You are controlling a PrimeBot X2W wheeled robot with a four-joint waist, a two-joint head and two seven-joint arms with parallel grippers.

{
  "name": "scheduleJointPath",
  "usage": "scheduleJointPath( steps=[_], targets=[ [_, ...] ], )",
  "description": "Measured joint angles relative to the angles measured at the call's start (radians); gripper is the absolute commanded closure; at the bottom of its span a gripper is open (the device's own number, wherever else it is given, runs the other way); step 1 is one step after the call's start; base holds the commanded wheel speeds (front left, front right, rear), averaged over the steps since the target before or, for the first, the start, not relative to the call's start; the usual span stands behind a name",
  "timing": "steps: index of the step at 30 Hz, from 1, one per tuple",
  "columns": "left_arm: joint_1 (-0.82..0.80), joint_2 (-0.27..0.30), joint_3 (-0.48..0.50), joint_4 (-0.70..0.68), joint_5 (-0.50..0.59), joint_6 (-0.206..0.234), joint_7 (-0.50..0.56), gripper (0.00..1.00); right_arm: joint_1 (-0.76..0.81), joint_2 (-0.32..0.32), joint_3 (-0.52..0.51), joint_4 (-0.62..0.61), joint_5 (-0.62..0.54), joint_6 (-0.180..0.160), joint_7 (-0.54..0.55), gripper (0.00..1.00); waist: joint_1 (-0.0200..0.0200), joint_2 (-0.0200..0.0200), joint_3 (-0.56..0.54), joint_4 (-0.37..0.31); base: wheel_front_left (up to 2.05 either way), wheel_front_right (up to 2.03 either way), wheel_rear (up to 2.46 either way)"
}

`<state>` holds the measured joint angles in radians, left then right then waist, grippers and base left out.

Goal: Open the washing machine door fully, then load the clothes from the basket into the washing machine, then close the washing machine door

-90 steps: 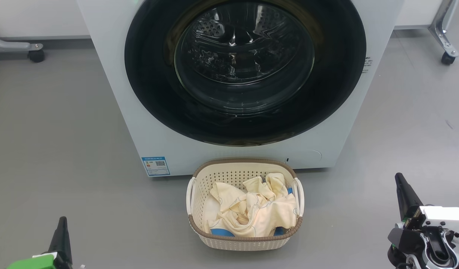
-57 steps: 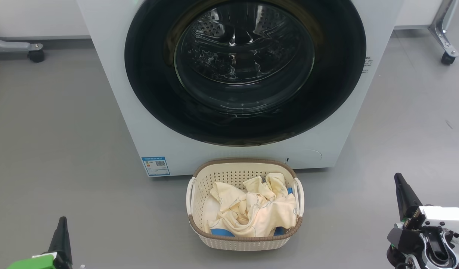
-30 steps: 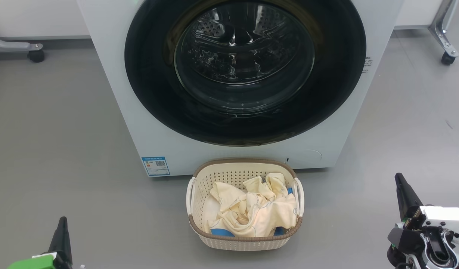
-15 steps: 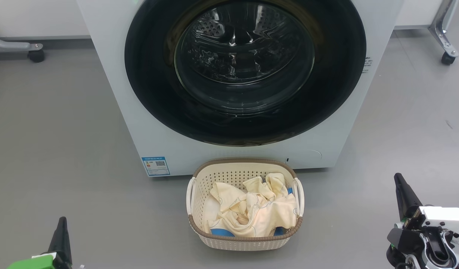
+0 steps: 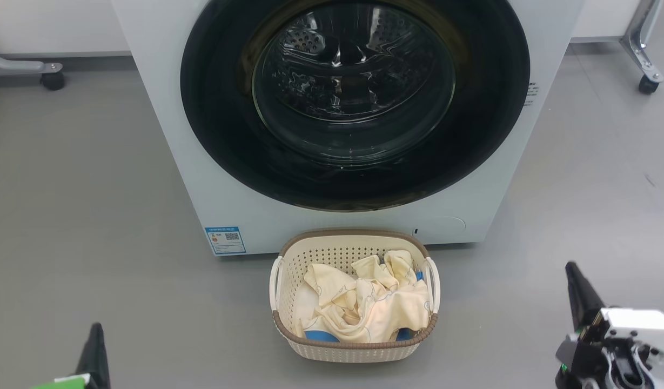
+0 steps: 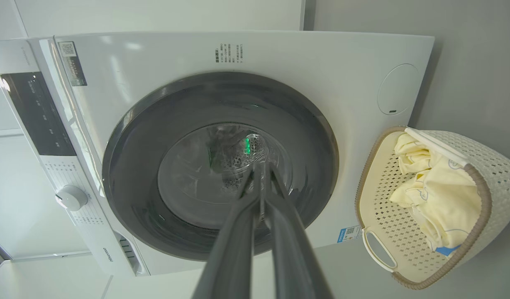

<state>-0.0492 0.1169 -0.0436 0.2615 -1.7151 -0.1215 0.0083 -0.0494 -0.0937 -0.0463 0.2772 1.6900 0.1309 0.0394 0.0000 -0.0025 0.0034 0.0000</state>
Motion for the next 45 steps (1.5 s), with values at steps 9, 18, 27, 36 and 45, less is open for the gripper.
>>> scheduleJointPath(
  steps=[9,18,27,36,45],
  targets=[
    [0.043,-0.041,-0.014,0.052,0.002,0.000,-0.004,0.00,0.061,0.035,0.007,0.050,0.000,0.000,-0.006,0.00,0.0000,0.0000,0.001,0.000,0.00,0.00,0.00],
    [0.043,-0.042,-0.031,0.050,0.028,0.000,-0.028,0.00,0.061,0.035,0.017,0.025,-0.033,0.000,-0.032,0.00,0.0000,0.0000,0.003,0.000,0.00,0.00,0.00],
    [0.042,-0.044,-0.055,0.049,0.092,0.000,-0.053,0.00,0.061,0.022,0.038,0.001,-0.119,0.000,-0.056,0.00,0.0000,0.0001,0.003,0.004,0.00,0.00,0.00],
    [0.037,-0.039,-0.057,0.048,0.225,0.000,-0.074,0.00,0.062,0.011,0.041,-0.021,-0.245,0.000,-0.083,0.00,0.0000,0.0001,0.001,0.008,0.00,0.00,0.00],
    [0.032,-0.037,-0.071,0.036,0.357,0.000,-0.099,0.00,0.063,0.004,0.051,-0.049,-0.378,0.000,-0.108,0.00,0.0000,0.0001,0.000,0.010,0.00,0.00,0.00]
  ],
)
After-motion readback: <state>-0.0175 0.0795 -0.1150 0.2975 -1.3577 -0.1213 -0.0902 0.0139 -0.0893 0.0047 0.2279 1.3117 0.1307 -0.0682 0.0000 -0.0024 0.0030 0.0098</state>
